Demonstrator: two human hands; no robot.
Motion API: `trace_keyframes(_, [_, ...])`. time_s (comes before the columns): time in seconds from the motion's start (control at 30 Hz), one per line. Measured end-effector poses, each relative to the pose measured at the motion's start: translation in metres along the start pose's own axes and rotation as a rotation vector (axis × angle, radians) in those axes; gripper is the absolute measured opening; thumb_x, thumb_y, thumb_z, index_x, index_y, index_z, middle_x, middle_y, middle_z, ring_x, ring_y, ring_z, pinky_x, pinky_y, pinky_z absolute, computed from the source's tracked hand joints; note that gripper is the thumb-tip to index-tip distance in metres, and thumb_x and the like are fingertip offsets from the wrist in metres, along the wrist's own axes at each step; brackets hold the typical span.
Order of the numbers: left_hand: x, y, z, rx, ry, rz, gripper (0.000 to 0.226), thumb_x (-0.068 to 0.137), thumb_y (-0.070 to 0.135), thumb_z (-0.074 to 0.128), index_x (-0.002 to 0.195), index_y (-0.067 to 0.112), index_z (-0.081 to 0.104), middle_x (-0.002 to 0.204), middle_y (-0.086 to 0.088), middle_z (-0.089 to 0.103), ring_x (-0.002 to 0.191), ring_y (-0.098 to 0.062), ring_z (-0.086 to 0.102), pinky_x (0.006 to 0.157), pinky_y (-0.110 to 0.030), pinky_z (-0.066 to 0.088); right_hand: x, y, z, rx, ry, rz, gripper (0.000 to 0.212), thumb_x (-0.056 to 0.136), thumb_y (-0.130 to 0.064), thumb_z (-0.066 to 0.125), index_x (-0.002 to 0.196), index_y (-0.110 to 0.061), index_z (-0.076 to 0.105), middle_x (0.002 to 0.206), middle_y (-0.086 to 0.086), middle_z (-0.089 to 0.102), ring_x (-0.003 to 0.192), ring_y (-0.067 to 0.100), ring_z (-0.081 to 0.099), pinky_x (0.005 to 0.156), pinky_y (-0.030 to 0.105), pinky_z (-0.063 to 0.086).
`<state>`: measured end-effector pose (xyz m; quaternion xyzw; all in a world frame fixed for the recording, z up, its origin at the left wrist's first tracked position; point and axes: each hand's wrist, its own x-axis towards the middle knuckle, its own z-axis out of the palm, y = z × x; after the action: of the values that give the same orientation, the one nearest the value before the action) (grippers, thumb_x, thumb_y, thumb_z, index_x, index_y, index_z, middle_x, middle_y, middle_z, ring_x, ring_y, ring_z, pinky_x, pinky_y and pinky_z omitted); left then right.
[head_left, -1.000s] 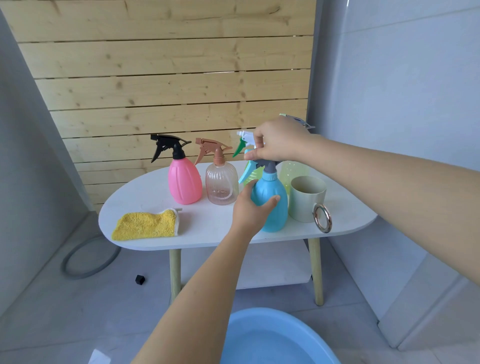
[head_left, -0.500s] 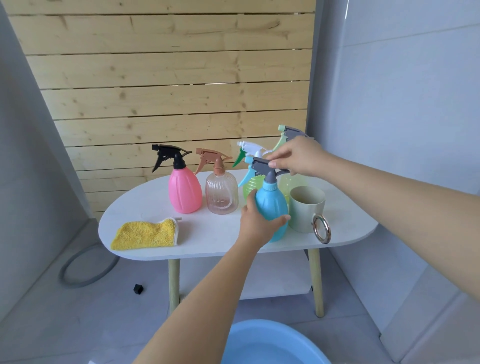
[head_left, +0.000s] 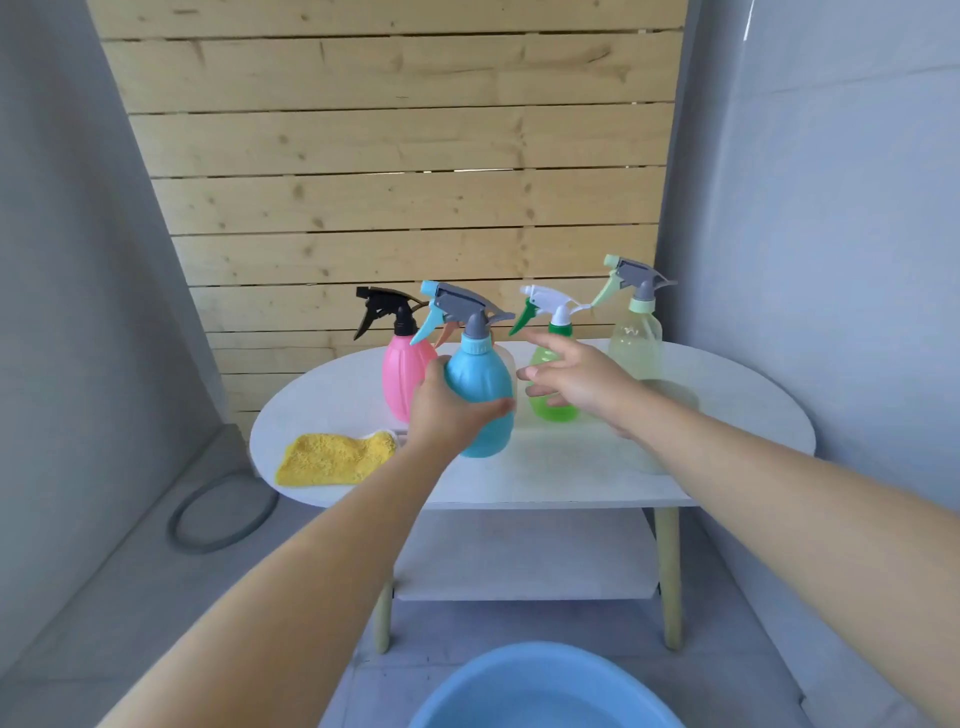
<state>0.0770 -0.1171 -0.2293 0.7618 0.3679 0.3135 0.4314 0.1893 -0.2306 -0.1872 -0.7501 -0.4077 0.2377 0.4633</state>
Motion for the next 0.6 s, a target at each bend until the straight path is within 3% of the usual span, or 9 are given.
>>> trace_keyframes(0.07, [0.010,-0.007,-0.029,0.017,0.040,-0.006,0.076,0.065,0.030,0.085,0.128,0.020,0.042,0.112,0.001,0.054,0.102,-0.020,0.054,0.080,-0.034,0.047,0.006,-0.004,0.028,-0.026,-0.066,-0.005,0.040,0.094,-0.016,0.054,0.130,-0.030,0.053,0.118,0.002,0.065,0.108,0.015,0.061,0.093,0.021,0.045])
trace_keyframes(0.13, [0.021,-0.017,-0.055,0.032,0.078,-0.033,0.077,0.065,0.032,0.084,0.127,0.020,0.041,0.113,0.000,0.054,0.102,-0.020,0.054,0.079,-0.034,0.047,0.013,-0.012,0.057,-0.021,-0.151,-0.015,0.041,0.095,-0.010,0.051,0.133,-0.024,0.051,0.120,0.000,0.062,0.105,0.009,0.057,0.080,0.005,0.041])
trace_keyframes(0.17, [0.026,-0.023,-0.065,0.032,0.096,-0.049,0.076,0.065,0.032,0.084,0.127,0.020,0.041,0.113,0.001,0.055,0.101,-0.020,0.054,0.078,-0.034,0.047,0.017,-0.015,0.069,-0.016,-0.189,-0.016,0.043,0.095,-0.006,0.049,0.136,-0.019,0.048,0.124,0.003,0.060,0.105,0.010,0.056,0.077,0.004,0.041])
trace_keyframes(0.3, [0.045,-0.050,-0.092,-0.001,0.176,-0.092,0.075,0.067,0.030,0.084,0.127,0.018,0.041,0.109,0.001,0.054,0.097,-0.020,0.053,0.077,-0.034,0.046,0.042,-0.021,0.108,-0.023,-0.257,-0.029,0.047,0.098,-0.005,0.045,0.142,-0.020,0.040,0.135,0.007,0.053,0.125,0.017,0.049,0.083,0.010,0.039])
trace_keyframes(0.43, [0.069,-0.073,-0.106,-0.006,0.236,-0.132,0.079,0.064,0.029,0.086,0.128,0.020,0.041,0.115,-0.003,0.053,0.103,-0.024,0.055,0.086,-0.042,0.050,0.069,-0.015,0.128,-0.081,-0.260,-0.057,0.049,0.097,-0.013,0.049,0.141,-0.030,0.040,0.143,0.002,0.044,0.128,0.013,0.042,0.093,0.016,0.032])
trace_keyframes(0.6, [0.096,-0.097,-0.110,-0.013,0.239,-0.186,0.082,0.064,0.030,0.085,0.131,0.023,0.040,0.124,-0.007,0.045,0.100,-0.023,0.050,0.092,-0.045,0.049,0.097,-0.004,0.140,-0.166,-0.028,-0.116,0.049,0.089,-0.017,0.058,0.136,-0.030,0.047,0.139,0.004,0.048,0.121,0.019,0.049,0.095,0.028,0.043])
